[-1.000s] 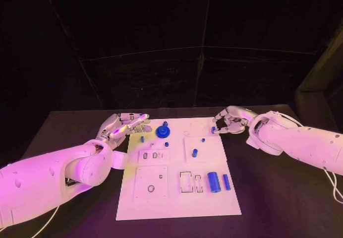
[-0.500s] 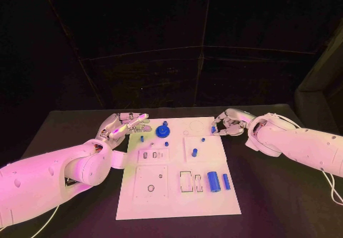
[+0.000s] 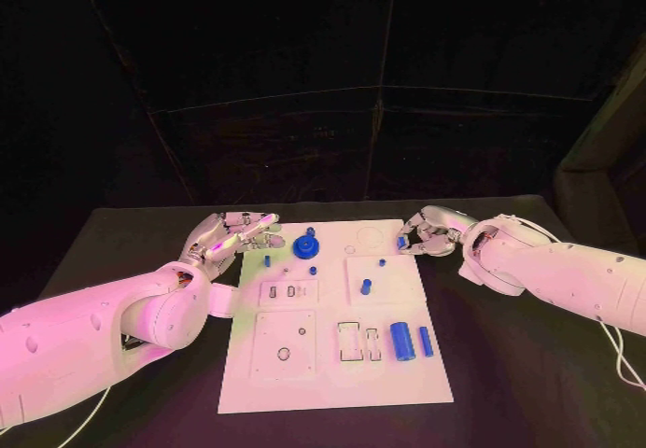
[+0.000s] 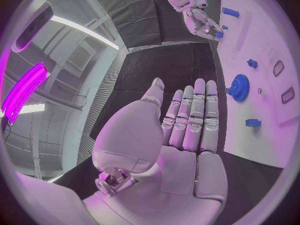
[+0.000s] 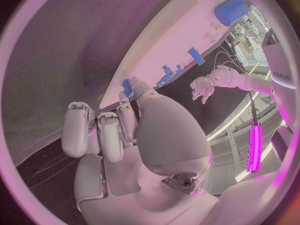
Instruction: Assemble the parts on the task board
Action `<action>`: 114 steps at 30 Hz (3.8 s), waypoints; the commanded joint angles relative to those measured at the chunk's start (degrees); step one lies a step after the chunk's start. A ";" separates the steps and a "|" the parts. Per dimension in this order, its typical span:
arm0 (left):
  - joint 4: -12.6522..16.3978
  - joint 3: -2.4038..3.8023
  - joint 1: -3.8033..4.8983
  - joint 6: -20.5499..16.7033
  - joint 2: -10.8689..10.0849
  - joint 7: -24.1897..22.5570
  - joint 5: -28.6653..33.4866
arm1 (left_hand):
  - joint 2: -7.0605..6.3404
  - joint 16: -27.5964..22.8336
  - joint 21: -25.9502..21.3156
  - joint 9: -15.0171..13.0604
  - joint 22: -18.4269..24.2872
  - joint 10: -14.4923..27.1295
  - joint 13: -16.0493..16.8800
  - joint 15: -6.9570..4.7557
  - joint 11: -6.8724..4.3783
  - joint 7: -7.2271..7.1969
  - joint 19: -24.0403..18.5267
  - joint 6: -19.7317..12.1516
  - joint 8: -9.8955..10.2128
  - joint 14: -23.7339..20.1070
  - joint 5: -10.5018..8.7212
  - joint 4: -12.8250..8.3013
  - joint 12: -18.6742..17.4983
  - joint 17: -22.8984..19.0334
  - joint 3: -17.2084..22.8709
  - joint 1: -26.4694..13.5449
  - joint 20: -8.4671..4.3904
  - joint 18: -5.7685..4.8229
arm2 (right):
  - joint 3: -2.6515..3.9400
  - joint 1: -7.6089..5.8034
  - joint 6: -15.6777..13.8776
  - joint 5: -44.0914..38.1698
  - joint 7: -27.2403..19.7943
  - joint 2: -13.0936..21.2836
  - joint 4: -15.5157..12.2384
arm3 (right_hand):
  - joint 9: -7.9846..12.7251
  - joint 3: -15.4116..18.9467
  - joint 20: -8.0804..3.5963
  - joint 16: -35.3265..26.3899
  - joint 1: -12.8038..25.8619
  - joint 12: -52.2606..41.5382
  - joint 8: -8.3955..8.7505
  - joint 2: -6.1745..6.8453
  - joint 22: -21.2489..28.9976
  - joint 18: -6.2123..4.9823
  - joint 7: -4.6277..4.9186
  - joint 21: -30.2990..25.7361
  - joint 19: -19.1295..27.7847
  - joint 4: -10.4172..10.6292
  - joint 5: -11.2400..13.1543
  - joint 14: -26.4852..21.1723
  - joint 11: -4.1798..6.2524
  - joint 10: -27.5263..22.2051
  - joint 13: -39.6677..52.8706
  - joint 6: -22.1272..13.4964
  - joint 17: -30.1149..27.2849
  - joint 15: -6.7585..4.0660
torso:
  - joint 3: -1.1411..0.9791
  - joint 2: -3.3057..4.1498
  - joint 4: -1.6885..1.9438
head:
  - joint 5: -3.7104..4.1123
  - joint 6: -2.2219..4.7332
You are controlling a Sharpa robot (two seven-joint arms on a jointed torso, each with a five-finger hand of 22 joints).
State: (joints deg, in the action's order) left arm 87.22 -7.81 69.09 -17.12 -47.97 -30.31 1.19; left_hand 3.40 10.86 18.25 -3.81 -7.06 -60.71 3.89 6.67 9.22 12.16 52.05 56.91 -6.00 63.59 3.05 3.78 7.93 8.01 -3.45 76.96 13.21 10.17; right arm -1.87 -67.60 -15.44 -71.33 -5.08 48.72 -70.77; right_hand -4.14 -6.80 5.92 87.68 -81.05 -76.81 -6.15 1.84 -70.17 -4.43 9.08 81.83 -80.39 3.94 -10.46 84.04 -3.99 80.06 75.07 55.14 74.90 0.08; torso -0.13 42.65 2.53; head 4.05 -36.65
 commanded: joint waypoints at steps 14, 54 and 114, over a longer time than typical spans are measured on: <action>-0.15 0.04 0.05 0.57 0.05 0.04 -0.03 | 0.40 -0.37 0.05 0.04 0.07 -0.47 -0.05 0.02 -0.04 0.11 0.19 0.34 0.31 0.49 -0.13 -0.38 -0.36 0.06 -0.07 -0.14 -0.05 0.33 | 0.00 -0.03 -0.75 0.05 0.17 -0.33 -0.01 | 0.15 -0.79 -0.17 0.41 0.13 -0.26 0.13 -0.45 -0.14 0.55 -0.04 0.30 -0.30 -0.36 1.25 4.82 0.06 0.56 1.56 0.69 9.92 -0.44 | 0.01 0.00 -0.01 | 0.00 -0.13; -1.29 0.05 0.19 0.14 -0.52 0.09 1.37 | 0.39 -0.51 0.01 0.04 0.12 -0.51 -0.06 0.04 -0.05 0.04 0.18 0.35 0.39 0.46 -0.16 -0.52 -0.46 0.08 -0.19 -0.13 -0.05 0.32 | 0.04 -0.63 -10.00 -6.98 18.80 -4.47 -19.59 | -1.11 -7.69 -2.04 0.31 3.46 -2.59 -2.24 -1.54 -3.74 1.24 -2.67 1.83 -2.22 -2.54 0.65 4.84 2.34 3.12 4.60 7.39 9.98 -2.42 | 1.08 -1.65 -0.12 | -1.70 -2.16; -3.92 0.05 0.39 -0.52 1.04 -0.27 2.02 | 0.57 -0.68 -0.07 0.00 0.20 -0.74 -0.04 0.02 -0.15 -0.06 0.08 0.57 0.41 0.49 -0.16 -0.88 -0.53 0.12 -0.14 0.20 -0.06 0.31 | -0.53 3.39 1.38 -17.31 26.30 -19.33 -12.83 | -1.04 -7.47 -2.13 -0.15 5.10 -2.08 -1.74 -0.04 -3.78 1.25 -2.63 1.81 -2.26 -2.44 1.04 4.64 2.35 2.88 4.28 7.39 8.98 -2.48 | 1.12 -1.86 0.08 | -2.27 -2.88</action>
State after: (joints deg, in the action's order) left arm 83.28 -7.82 69.39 -17.93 -47.01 -29.97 3.13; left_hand 3.40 10.38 18.25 -3.82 -6.92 -60.92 3.89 6.67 9.01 11.96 52.05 57.12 -5.78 63.59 3.05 3.31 7.71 8.04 -3.60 76.96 13.21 10.17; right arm -2.31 -64.25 -15.19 -88.25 20.96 29.43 -83.66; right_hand -5.07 -14.32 3.98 87.87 -76.36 -79.13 -7.93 1.74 -73.91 -3.55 7.34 83.37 -82.33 1.25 -9.63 84.04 -1.34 83.12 74.94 61.58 74.91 -2.15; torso 0.98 40.80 2.59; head 1.83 -39.51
